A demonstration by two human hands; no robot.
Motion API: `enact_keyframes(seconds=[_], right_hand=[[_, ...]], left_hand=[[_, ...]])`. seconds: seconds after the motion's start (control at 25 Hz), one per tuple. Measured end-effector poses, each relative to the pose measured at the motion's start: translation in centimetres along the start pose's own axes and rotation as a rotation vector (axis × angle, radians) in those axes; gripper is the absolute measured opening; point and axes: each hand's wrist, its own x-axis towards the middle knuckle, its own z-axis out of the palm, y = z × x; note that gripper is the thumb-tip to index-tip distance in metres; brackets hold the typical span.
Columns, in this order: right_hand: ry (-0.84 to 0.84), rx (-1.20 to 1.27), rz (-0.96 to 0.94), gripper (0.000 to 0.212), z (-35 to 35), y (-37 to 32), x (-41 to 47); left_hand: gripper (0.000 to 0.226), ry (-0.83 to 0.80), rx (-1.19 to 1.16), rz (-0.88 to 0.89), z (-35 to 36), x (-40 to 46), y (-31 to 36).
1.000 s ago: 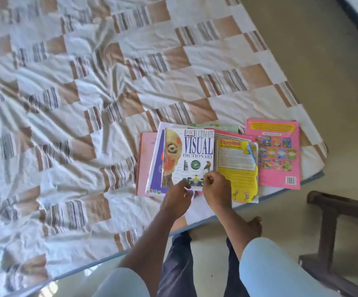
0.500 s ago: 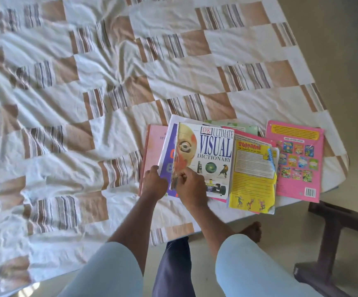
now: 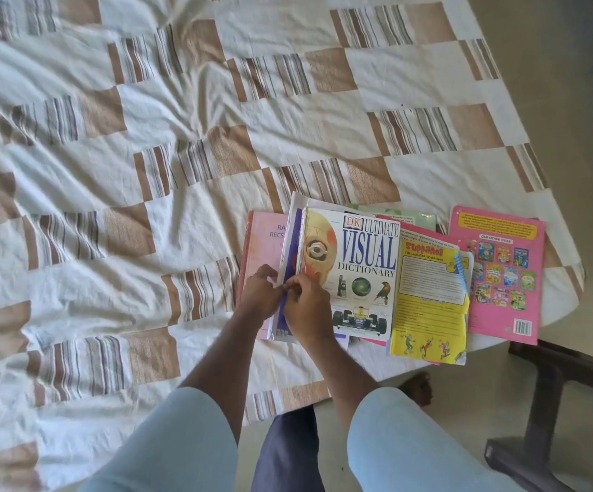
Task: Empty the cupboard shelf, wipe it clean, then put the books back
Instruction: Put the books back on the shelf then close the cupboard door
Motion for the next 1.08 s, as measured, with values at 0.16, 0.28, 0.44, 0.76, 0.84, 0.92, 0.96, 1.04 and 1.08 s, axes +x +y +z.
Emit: enact_keyframes(seconds=[0.16, 0.28, 0.44, 0.76, 0.84, 0.92, 0.96, 1.04, 1.08], right_hand=[[0.041, 0.002, 0.070, 0.017, 0.5, -0.7, 0.3], [0.058, -0.013, 0.120, 0.022, 0.6, -0.9, 0.4], [0.029, -0.014, 0.173, 0.026, 0.2, -0.7, 0.6], [-0.074, 0.312, 0.317, 0.044, -0.2, -2.3, 0.2], [-0.143, 0.548, 0.410, 0.058, 0.3, -2.2, 0.1], [-0.210, 0.793, 0.454, 0.058, -0.5, -1.4, 0.0], [-0.181, 0.834, 0.468, 0.051, -1.6, -1.1, 0.1], [-0.107, 0.778, 0.430, 0.041, -4.0, 0.5, 0.2], [-0.069, 0.717, 0.379, 0.043, -5.2, 2.0, 0.5]], left_hand=[[0.042, -0.070, -0.096, -0.044, 0.3, 0.2, 0.2], [0.031, -0.008, 0.070, 0.082, 0.8, 0.4, -0.6], [0.025, 0.159, -0.012, 0.192, -0.6, -4.2, -0.9], [0.022, 0.083, -0.300, 0.421, -8.9, -13.3, -1.6], [0.020, -0.022, -0.555, 0.418, -10.3, -14.6, -1.5], [0.023, -0.080, -0.694, 0.381, -10.9, -14.5, -2.1], [0.024, -0.099, -0.713, 0.348, -10.8, -14.0, -2.3], [0.021, -0.141, -0.640, 0.262, -9.6, -12.2, -3.1], [0.017, -0.160, -0.551, 0.229, -8.5, -10.8, -3.7]])
